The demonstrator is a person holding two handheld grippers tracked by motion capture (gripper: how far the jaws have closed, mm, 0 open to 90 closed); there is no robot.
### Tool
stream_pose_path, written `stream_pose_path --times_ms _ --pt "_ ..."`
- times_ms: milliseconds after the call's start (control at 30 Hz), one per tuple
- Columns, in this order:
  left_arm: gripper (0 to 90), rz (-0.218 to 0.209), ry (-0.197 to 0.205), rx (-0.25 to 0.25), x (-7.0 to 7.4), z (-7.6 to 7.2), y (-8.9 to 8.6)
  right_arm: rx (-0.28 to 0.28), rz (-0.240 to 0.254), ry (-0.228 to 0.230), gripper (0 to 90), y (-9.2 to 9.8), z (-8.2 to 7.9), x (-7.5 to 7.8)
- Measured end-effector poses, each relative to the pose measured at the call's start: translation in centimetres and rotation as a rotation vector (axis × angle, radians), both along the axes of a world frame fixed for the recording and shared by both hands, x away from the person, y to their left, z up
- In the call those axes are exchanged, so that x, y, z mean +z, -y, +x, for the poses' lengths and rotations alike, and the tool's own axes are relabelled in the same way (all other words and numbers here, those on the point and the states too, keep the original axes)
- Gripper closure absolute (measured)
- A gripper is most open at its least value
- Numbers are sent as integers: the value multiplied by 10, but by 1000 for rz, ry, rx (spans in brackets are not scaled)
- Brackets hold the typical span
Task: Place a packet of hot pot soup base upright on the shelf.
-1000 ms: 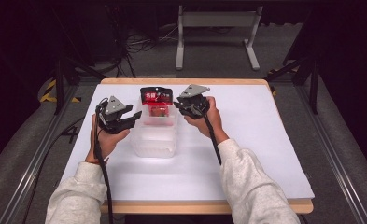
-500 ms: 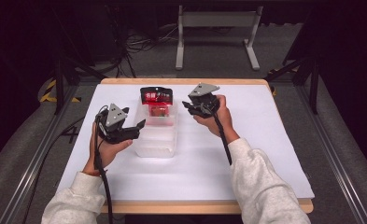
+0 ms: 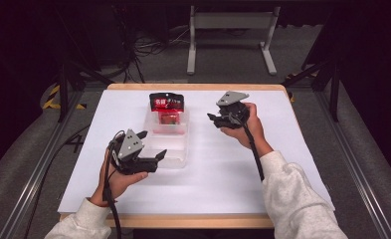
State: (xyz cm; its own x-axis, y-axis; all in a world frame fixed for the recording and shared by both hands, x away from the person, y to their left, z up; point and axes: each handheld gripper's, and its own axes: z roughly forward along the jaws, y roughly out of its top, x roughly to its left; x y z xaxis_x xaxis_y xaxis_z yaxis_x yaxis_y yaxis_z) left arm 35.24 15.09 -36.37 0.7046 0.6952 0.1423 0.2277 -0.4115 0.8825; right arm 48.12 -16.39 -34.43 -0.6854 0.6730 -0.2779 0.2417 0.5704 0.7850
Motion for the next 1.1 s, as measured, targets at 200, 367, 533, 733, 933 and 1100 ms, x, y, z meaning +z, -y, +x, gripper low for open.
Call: stream_pose_path --times_ms 200,367,533,733,933,1100 --pt "167 33 0 -58 -7 -18 13 -16 -4 -13 395 16 -7 0" --pt "150 23 -31 -118 -12 -30 23 -30 -29 -22 360 26 -12 -2" --pt "118 24 -79 -127 -20 -37 30 -40 -52 -21 341 39 -18 -3" --pt "93 66 -110 -128 -34 -40 33 -49 -79 -20 315 51 -26 -4" --pt "84 76 -155 -130 -46 -38 30 -45 -111 -16 296 63 -37 -6" --pt "83 95 -165 -125 -53 -38 29 -40 -126 -23 282 73 -46 -10"
